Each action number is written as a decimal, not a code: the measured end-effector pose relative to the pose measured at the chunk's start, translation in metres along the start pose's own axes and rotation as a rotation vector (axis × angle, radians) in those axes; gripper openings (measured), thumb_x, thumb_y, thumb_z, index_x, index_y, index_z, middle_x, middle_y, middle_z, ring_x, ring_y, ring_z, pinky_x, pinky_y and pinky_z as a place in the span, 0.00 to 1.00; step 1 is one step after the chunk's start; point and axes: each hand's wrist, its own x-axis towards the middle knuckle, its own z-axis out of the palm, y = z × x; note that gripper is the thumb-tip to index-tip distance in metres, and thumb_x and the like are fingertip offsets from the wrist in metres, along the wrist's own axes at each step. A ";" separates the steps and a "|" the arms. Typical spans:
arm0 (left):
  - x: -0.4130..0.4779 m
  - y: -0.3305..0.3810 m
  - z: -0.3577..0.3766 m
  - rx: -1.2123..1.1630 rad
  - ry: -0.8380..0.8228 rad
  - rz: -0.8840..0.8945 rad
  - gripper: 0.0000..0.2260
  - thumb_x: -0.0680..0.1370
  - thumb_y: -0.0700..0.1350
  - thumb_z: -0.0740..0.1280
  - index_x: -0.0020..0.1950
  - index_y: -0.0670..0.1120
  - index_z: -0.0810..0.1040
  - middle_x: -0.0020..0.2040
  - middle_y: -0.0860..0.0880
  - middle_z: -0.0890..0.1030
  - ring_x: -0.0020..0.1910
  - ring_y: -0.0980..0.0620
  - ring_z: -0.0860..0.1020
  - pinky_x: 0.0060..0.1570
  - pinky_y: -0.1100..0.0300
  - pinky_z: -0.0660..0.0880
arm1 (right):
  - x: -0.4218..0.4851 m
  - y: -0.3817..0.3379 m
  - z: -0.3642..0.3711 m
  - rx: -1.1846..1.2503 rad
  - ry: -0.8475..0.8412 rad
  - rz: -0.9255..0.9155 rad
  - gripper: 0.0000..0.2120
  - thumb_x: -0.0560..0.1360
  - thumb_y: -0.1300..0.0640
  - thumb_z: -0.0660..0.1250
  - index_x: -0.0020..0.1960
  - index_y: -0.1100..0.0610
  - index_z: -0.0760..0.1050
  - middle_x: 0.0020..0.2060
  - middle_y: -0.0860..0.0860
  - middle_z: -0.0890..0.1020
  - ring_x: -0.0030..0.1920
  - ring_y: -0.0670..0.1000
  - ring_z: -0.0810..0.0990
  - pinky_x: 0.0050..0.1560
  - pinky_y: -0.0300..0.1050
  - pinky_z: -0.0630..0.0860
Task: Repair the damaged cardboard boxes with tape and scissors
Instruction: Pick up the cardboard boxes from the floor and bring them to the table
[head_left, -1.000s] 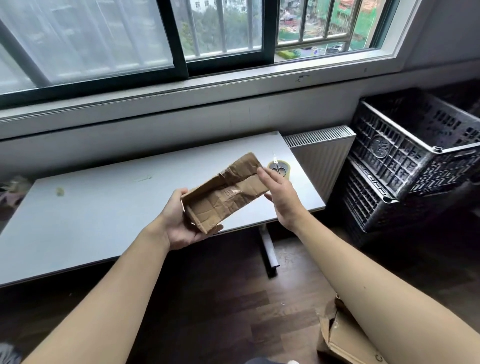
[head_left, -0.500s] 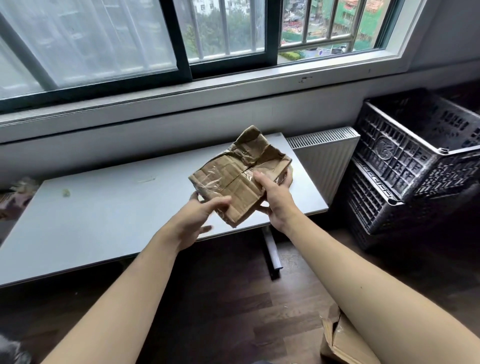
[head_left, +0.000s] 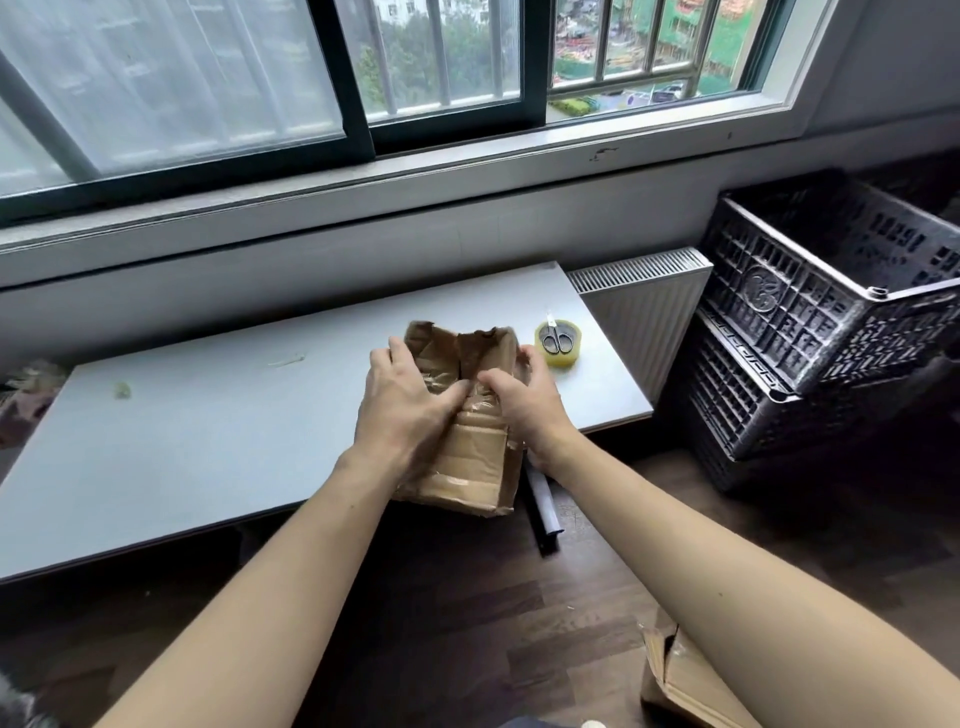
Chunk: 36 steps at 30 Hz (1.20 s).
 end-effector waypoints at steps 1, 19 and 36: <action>0.000 0.000 0.000 0.006 0.008 0.003 0.45 0.72 0.60 0.73 0.78 0.39 0.55 0.68 0.40 0.67 0.69 0.42 0.68 0.67 0.52 0.67 | -0.001 0.000 0.001 -0.051 0.010 -0.006 0.15 0.70 0.54 0.71 0.53 0.46 0.70 0.48 0.46 0.81 0.52 0.49 0.81 0.58 0.48 0.78; 0.014 -0.060 -0.037 -0.102 -0.158 -0.040 0.28 0.83 0.45 0.53 0.81 0.40 0.47 0.70 0.36 0.70 0.69 0.42 0.68 0.65 0.56 0.63 | 0.016 0.007 0.065 -0.328 0.038 0.026 0.38 0.60 0.39 0.64 0.70 0.43 0.68 0.61 0.47 0.80 0.60 0.52 0.79 0.64 0.57 0.75; 0.064 -0.143 -0.083 -0.230 -0.174 -0.082 0.31 0.82 0.60 0.57 0.81 0.47 0.54 0.74 0.43 0.70 0.73 0.45 0.68 0.68 0.56 0.63 | 0.047 0.002 0.144 -0.075 -0.130 0.183 0.40 0.69 0.30 0.70 0.73 0.50 0.67 0.61 0.49 0.81 0.55 0.50 0.84 0.42 0.45 0.80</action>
